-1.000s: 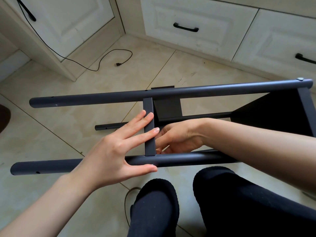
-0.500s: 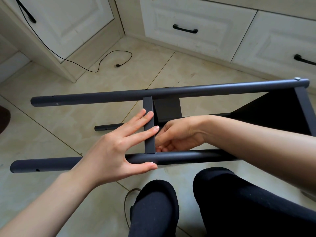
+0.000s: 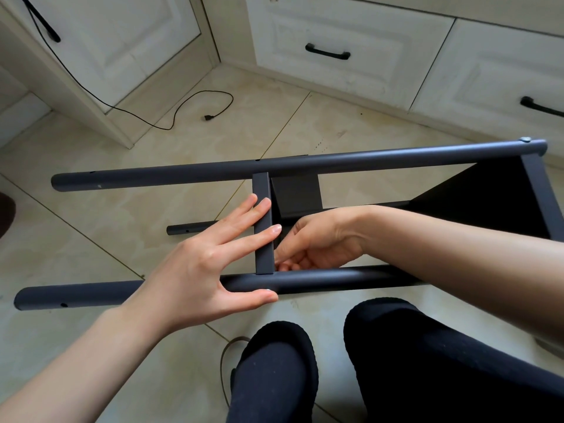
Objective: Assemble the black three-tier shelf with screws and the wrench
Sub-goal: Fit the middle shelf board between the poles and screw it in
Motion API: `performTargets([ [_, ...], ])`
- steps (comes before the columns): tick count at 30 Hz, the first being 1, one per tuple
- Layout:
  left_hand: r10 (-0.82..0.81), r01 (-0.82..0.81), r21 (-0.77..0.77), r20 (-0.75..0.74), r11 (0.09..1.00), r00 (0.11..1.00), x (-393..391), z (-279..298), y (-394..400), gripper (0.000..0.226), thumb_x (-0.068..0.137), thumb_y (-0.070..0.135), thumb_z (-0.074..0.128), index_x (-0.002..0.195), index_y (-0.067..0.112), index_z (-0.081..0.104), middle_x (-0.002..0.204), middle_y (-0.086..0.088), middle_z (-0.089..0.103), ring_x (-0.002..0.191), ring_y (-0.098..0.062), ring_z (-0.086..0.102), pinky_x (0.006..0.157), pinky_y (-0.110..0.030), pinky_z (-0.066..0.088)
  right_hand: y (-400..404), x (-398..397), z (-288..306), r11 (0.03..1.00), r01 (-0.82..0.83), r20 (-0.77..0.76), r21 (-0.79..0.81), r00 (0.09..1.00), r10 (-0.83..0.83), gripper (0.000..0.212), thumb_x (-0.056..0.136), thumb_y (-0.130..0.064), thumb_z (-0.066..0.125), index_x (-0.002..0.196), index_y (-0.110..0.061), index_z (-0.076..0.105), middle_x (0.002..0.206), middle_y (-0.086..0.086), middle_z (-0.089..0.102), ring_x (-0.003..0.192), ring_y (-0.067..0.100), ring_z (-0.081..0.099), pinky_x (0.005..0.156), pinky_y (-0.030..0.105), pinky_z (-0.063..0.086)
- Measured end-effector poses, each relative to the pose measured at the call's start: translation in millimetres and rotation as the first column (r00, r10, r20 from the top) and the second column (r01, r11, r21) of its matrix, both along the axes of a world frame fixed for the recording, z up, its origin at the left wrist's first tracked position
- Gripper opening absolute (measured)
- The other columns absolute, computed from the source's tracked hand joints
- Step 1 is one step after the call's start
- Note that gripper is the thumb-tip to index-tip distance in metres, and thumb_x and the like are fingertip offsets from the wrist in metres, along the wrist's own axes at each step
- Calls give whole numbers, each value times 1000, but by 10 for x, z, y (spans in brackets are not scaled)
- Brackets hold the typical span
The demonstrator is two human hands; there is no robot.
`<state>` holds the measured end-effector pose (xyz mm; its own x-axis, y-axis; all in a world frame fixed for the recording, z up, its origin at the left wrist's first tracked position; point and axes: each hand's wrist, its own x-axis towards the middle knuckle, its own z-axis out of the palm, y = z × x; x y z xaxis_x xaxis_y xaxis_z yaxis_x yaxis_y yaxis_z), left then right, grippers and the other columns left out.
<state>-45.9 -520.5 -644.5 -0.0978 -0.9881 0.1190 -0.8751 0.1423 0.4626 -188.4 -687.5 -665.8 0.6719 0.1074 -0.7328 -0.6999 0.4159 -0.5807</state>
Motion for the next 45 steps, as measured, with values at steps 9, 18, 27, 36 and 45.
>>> performTargets([
  [9, -7, 7, -6, 1, 1000, 1000, 5, -1, -8, 76, 80, 59, 67, 145, 22, 51, 161, 3, 33, 151, -14, 26, 119, -27, 29, -5, 0, 21, 1000, 20, -2, -1, 1000, -20, 15, 95, -4, 58, 81, -4, 65, 64, 4, 67, 56, 9, 62, 61, 18, 54],
  [18, -13, 13, -9, 9, 1000, 1000, 11, 3, -14, 76, 81, 59, 66, 145, 21, 51, 162, 2, 33, 152, -14, 25, 119, -29, 30, 22, 13, 24, 999, 27, 21, -20, 999, -26, 13, 96, -4, 57, 84, -3, 63, 67, 5, 65, 57, 9, 62, 62, 20, 54],
  [27, -19, 19, -27, 8, 999, 1000, 28, -26, -8, 76, 81, 60, 67, 145, 24, 50, 162, 4, 33, 151, -15, 27, 116, -32, 34, 58, 15, -17, 999, 6, 22, -50, 1000, -5, 14, 96, -7, 58, 84, -4, 64, 67, 3, 67, 59, 10, 64, 66, 22, 56],
  [36, -18, 18, -28, 18, 999, 1000, 36, -43, -8, 76, 81, 61, 66, 145, 24, 51, 162, 5, 34, 151, -16, 28, 118, -29, 32, 49, 11, -24, 995, 21, 29, -94, 999, -19, 11, 95, -3, 59, 85, -3, 61, 60, 1, 62, 53, 8, 57, 64, 20, 51],
  [45, -13, 14, -32, 21, 999, 1000, 43, -39, -10, 77, 81, 64, 65, 146, 26, 49, 162, 6, 34, 151, -17, 29, 116, -39, 36, 47, 31, -12, 998, 11, 26, -54, 1000, -9, 11, 95, -1, 56, 86, -2, 61, 65, 5, 62, 57, 10, 57, 64, 22, 51],
])
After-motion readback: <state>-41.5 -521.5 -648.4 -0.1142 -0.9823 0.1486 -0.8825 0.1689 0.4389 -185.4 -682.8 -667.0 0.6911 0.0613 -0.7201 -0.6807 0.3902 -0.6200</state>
